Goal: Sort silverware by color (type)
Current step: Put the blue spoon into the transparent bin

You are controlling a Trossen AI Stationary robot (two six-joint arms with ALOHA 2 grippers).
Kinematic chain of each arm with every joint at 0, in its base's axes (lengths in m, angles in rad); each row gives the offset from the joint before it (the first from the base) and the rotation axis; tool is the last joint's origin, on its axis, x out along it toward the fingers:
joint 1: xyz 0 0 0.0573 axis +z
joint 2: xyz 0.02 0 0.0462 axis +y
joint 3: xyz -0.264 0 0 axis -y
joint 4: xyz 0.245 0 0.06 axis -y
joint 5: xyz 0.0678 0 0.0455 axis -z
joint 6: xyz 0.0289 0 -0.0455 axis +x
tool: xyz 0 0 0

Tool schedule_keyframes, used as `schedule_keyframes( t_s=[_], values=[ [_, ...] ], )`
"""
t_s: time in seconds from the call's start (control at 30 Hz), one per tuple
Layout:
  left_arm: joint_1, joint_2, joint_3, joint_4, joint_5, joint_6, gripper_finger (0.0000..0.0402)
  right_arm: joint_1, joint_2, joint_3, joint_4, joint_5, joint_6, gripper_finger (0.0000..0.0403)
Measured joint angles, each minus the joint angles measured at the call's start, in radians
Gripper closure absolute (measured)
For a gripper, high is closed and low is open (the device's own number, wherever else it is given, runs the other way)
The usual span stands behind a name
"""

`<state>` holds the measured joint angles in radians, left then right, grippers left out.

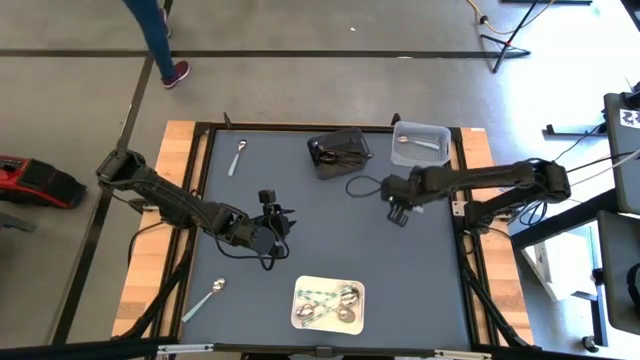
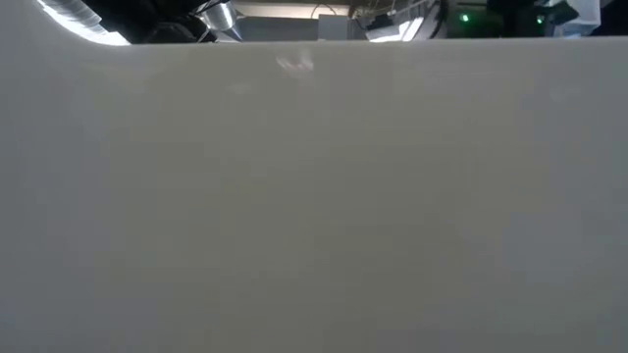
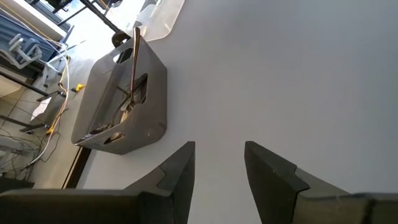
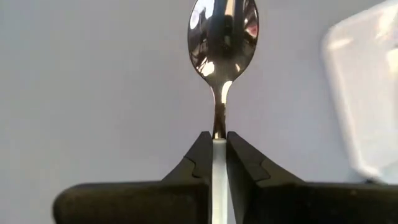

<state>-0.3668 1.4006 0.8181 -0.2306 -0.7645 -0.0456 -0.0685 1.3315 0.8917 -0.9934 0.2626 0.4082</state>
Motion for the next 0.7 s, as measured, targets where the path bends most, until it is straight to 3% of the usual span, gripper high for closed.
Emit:
schedule_keyframes(
  t_s=[0.37,0.53,0.7],
  values=[
    [0.0,0.0,0.0,0.0,0.0,0.0,0.0267,-0.291,-0.128,0.023,0.07,0.263,-0.325,0.0387],
    [0.0,0.0,0.0,0.0,0.0,0.0,0.0267,-0.424,-0.101,0.023,0.224,0.296,-0.503,0.0387],
    [0.0,0.0,0.0,-0.001,0.0,-0.003,0.0267,-0.545,-0.039,0.023,0.382,0.281,-0.576,0.0386]
  ],
)
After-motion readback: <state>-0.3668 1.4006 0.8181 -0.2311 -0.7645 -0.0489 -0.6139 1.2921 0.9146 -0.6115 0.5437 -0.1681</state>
